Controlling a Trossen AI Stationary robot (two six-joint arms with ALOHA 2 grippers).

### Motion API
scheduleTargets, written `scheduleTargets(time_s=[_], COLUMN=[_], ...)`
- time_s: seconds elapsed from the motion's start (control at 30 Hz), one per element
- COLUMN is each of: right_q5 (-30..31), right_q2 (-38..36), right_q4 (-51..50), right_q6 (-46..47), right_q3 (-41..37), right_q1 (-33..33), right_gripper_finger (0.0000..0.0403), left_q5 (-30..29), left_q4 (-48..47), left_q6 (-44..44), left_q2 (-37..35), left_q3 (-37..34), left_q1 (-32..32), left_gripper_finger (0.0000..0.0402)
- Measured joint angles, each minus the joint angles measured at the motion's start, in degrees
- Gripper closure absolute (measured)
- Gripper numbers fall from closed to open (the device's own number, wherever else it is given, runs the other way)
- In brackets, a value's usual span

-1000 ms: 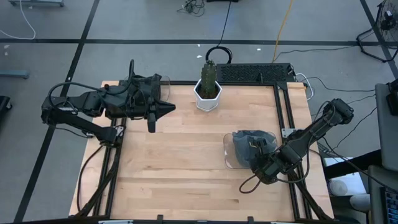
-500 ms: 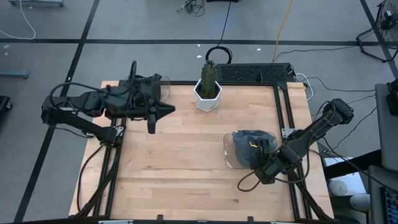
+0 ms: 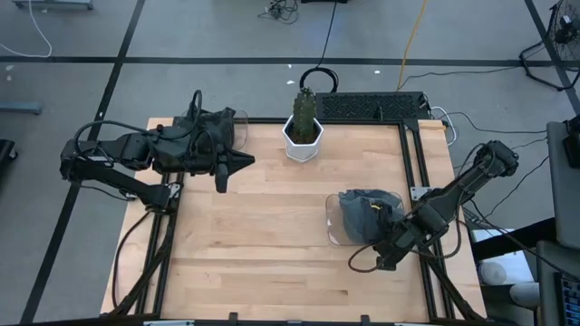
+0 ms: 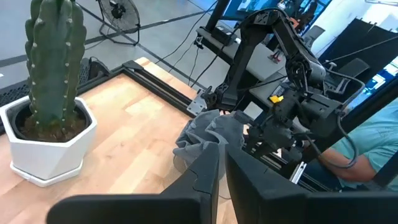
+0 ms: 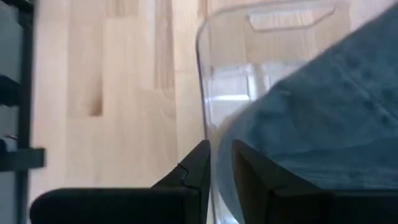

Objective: Pick & Place hat
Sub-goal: Put the gray cap into the bottom transparent bin

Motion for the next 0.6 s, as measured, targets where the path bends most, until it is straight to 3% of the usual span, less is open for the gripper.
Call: scheduleTargets(time_s=[0.6], right_q5=[-0.1], right_q2=[-4.3], right_q4=[0.0], right_q6=[2.6], right_q3=[0.0], right_q1=[2.5], right_gripper_finger=[0.0350], left_q5=[-2.3], left_q4=[1.9], left_q6=[-10.5], left_q2=[0.1], left_q3=[0.0], left_q1=[-1.4], left_gripper_finger=[0.0366])
